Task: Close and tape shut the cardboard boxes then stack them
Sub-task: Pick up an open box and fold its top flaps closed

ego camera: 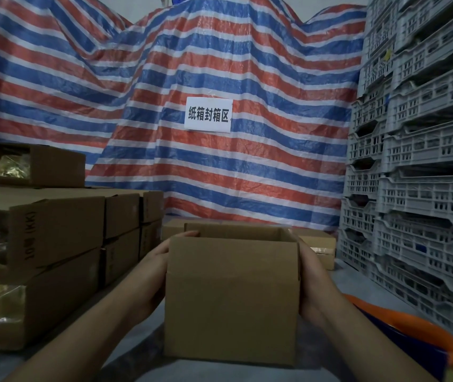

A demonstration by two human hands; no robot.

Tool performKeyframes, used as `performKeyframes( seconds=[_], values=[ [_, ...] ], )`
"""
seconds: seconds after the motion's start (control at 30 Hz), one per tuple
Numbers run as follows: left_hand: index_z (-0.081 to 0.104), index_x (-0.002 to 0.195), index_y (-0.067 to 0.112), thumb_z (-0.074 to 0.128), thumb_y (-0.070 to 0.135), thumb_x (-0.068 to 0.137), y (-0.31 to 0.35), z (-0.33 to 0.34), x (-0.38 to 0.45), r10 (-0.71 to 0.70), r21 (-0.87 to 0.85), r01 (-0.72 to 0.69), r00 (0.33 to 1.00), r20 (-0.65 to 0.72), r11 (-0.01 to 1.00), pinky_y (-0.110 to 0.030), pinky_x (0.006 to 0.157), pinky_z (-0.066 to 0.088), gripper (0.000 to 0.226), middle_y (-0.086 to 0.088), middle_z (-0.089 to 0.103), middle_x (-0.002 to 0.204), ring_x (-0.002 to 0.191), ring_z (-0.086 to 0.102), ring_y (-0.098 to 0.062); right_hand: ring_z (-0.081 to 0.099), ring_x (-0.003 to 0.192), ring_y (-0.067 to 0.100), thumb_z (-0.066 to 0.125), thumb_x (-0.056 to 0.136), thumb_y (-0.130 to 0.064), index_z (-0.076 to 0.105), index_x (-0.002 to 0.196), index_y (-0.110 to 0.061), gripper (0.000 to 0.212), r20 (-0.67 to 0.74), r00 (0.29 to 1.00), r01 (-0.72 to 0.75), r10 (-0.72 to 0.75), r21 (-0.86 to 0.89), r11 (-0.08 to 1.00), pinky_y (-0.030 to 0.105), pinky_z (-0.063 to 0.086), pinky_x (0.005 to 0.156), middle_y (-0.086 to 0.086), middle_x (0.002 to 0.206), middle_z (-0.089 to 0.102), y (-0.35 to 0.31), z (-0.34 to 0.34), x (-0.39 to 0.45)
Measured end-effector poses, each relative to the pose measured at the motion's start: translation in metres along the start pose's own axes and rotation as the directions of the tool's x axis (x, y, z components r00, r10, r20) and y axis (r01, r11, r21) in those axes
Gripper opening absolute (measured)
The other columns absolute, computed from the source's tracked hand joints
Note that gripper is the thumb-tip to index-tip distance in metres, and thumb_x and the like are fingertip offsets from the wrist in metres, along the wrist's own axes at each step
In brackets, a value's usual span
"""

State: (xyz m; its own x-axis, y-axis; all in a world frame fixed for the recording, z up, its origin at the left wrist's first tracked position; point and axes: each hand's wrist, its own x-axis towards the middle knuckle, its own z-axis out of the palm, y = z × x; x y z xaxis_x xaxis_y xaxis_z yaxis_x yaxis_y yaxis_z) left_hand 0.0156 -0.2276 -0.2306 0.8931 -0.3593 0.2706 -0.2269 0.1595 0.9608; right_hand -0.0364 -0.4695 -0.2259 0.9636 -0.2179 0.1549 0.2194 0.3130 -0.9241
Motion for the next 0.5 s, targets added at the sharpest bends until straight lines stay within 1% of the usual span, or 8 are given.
performKeyframes(
  seconds=[0.1,0.17,0.23,0.3,0.33,0.4,0.47,0.5],
  values=[
    [0.066,0.121,0.034,0.057,0.03,0.096,-0.0023,0.0005,0.0031,0.012,-0.014,-0.012,1.0,0.0,1.0,-0.039,0.076,0.055,0.027,-0.013,0.073,0.105,0.095,0.071,-0.03,0.077,0.088,0.026,0.059,0.086,-0.068,0.083,0.088,-0.026,0.048,0.011,1.0,-0.01,0.01,0.004,1.0,0.033,0.057,0.069,0.012,0.101,0.078,-0.0022,0.0,0.0],
    [0.067,0.12,0.036,0.057,0.031,0.097,-0.0026,0.0013,0.0025,0.018,-0.027,-0.018,1.0,0.0,0.999,-0.038,0.074,0.055,0.026,-0.013,0.073,0.105,0.094,0.071,-0.029,0.077,0.089,0.026,0.06,0.085,-0.067,0.082,0.089,-0.025,0.047,0.025,1.0,-0.011,0.011,0.003,1.0,0.032,0.059,0.066,0.012,0.102,0.078,-0.0037,0.0003,-0.0006],
    [0.066,0.121,0.036,0.056,0.034,0.097,-0.0025,0.0006,0.001,0.019,-0.025,-0.02,1.0,-0.006,1.0,-0.035,0.071,0.055,0.026,-0.011,0.074,0.105,0.092,0.072,-0.026,0.076,0.092,0.026,0.06,0.084,-0.066,0.082,0.092,-0.024,0.048,0.05,0.999,0.0,0.0,-0.003,1.0,0.033,0.059,0.068,0.013,0.104,0.077,-0.0048,-0.0006,-0.001],
    [0.065,0.123,0.029,0.056,0.036,0.096,-0.0023,0.0016,0.0006,0.013,-0.027,-0.013,1.0,-0.004,1.0,-0.032,0.068,0.055,0.029,-0.01,0.074,0.102,0.089,0.072,-0.024,0.075,0.097,0.027,0.061,0.083,-0.064,0.082,0.097,-0.023,0.048,0.08,0.997,0.006,-0.006,-0.005,1.0,0.035,0.058,0.073,0.013,0.107,0.076,-0.0059,-0.0015,-0.0017],
    [0.066,0.121,0.027,0.056,0.036,0.096,-0.0022,0.0029,0.0,0.009,-0.033,-0.009,1.0,-0.011,0.999,-0.029,0.065,0.055,0.029,-0.009,0.075,0.097,0.084,0.073,-0.022,0.075,0.097,0.027,0.063,0.082,-0.063,0.082,0.097,-0.022,0.048,0.087,0.996,0.0,0.001,-0.003,1.0,0.036,0.058,0.075,0.014,0.107,0.076,-0.0065,-0.0019,-0.0019],
    [0.069,0.116,0.028,0.058,0.036,0.094,-0.0019,0.0056,-0.0014,0.0,-0.054,-0.001,1.0,-0.024,0.999,-0.025,0.057,0.054,0.026,-0.007,0.076,0.089,0.073,0.073,-0.018,0.076,0.093,0.028,0.067,0.078,-0.06,0.082,0.096,-0.019,0.047,0.086,0.996,-0.018,0.018,-0.005,1.0,0.036,0.058,0.072,0.014,0.104,0.077,-0.0075,-0.003,-0.0018],
    [0.072,0.11,0.033,0.06,0.039,0.09,-0.0014,0.0071,-0.0032,0.005,-0.065,-0.005,1.0,-0.003,0.998,-0.025,0.056,0.054,0.024,-0.007,0.076,0.09,0.073,0.073,-0.018,0.076,0.09,0.028,0.071,0.076,-0.056,0.082,0.095,-0.016,0.046,0.082,0.996,-0.019,0.019,0.0,1.0,0.035,0.059,0.07,0.014,0.101,0.077,-0.0079,-0.0047,-0.001],
    [0.072,0.108,0.036,0.062,0.041,0.086,-0.0005,0.0069,-0.0041,0.012,-0.071,-0.011,1.0,0.012,0.997,-0.025,0.057,0.055,0.024,-0.008,0.076,0.091,0.074,0.073,-0.018,0.076,0.091,0.029,0.073,0.075,-0.055,0.082,0.096,-0.015,0.046,0.081,0.997,-0.018,0.018,0.003,1.0,0.037,0.059,0.072,0.014,0.099,0.077,-0.0081,-0.0052,-0.0011]
  ],
)
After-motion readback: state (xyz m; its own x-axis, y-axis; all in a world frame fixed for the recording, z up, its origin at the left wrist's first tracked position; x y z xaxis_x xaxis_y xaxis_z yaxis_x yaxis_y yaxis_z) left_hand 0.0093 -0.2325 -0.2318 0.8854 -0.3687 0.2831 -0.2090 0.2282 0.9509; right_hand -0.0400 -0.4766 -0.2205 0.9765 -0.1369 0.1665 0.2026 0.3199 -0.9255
